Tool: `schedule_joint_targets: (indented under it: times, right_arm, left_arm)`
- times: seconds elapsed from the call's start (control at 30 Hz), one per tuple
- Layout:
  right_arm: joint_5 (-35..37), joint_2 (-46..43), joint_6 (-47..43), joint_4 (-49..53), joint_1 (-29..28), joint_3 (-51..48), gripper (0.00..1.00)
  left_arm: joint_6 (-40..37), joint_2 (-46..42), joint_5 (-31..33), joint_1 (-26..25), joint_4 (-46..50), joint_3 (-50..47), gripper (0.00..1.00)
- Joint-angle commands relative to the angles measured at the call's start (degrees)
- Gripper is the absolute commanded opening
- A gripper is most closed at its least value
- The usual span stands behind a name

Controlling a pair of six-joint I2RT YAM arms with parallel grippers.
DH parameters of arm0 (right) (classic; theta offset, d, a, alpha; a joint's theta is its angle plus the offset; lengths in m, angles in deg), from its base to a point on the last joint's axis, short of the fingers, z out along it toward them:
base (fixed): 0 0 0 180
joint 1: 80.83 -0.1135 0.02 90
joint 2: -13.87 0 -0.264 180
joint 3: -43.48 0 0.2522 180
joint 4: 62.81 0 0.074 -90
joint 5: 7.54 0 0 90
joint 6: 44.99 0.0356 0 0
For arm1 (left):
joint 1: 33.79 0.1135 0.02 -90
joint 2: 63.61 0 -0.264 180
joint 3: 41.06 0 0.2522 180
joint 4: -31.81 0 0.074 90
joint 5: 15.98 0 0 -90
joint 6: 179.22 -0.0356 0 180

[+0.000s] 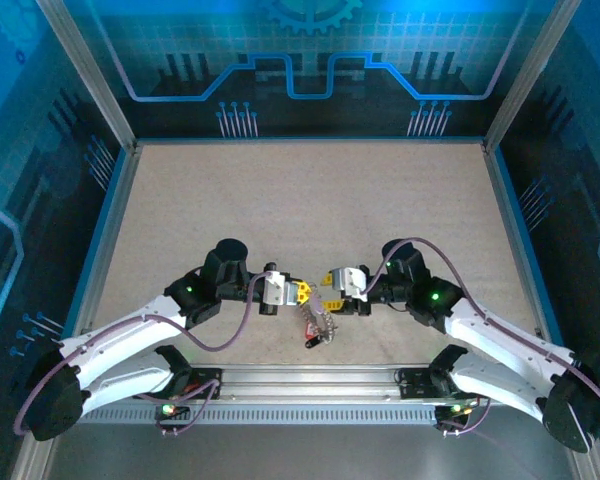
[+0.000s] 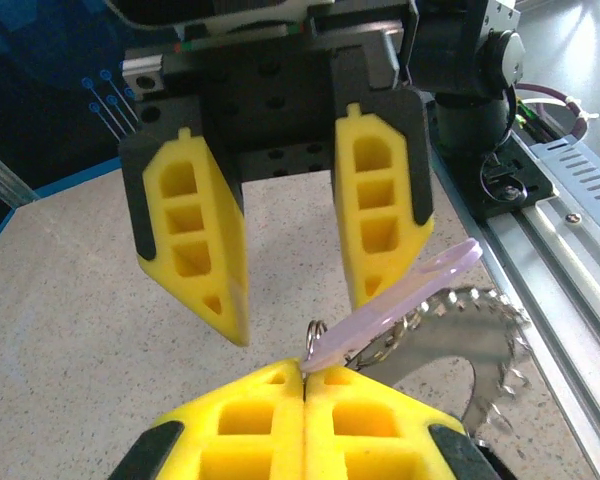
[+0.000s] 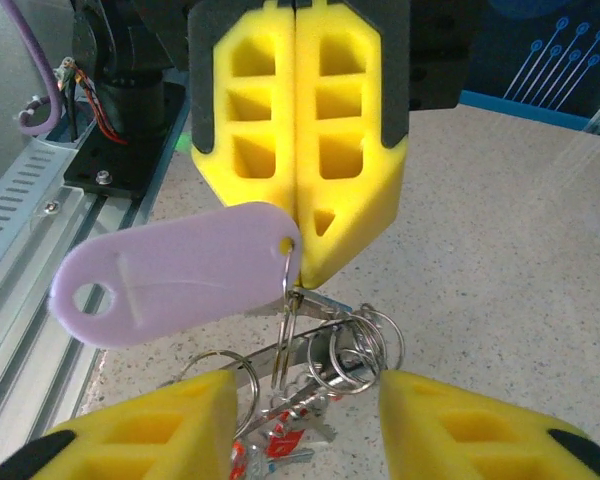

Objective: Put the keys on the keyring

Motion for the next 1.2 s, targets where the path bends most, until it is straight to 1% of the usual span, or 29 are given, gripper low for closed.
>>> schedule_joint_targets:
  times: [0.0, 0.07, 0.27, 0.63, 0.7, 0.73, 0.83, 0.93, 1.07, 1.17]
  right_arm:
    - [1.0, 0.9, -0.5, -1.3, -0.9, 1.7, 0.37]
    - [0.9, 1.5, -1.2, -1.0, -1.0, 2.4, 0.33]
    - [0.6, 2.8, -1.3, -1.6, -1.5, 3.1, 0.29]
    - [1.4, 5.7, 0.1, -3.8, -3.6, 3.5, 0.27]
    - [1.4, 5.8, 0.2, -3.8, -3.7, 3.6, 0.23]
    - [1.4, 5.7, 0.2, -3.7, -3.7, 3.7, 0.19]
    - [2.7, 5.1, 0.4, -2.9, -3.7, 3.9, 0.01]
    - [3.7, 3.7, 1.3, -2.6, -3.2, 3.6, 0.00]
    - [2.0, 2.0, 2.8, -2.5, -1.9, 3.3, 0.00]
    - [1.3, 0.8, 5.8, -4.1, -0.7, 2.8, 0.00]
  left_arm:
    - [-1.4, -0.1, -3.6, 0.4, -2.8, 1.0, 0.00]
    - [-1.3, 0.0, -3.7, 0.4, -2.7, 1.0, 0.00]
    - [-1.2, 0.4, -4.0, 0.4, -2.8, 1.2, 0.00]
    - [-1.6, 0.4, -3.7, 0.4, -2.5, 1.4, 0.00]
    - [-1.8, 0.1, -3.6, 0.4, -2.0, 1.6, 0.00]
    - [-2.0, 0.0, -3.4, 0.4, -1.7, 1.6, 0.00]
    - [-3.6, -1.1, -2.1, 0.4, 0.2, 1.7, 0.00]
    - [-5.7, -2.9, -0.1, 0.4, 3.8, 2.0, 0.00]
    - [-10.0, -4.9, 2.1, 0.4, 10.7, 2.8, 0.00]
    - [-11.9, -5.6, 3.2, 0.4, 13.2, 2.5, 0.00]
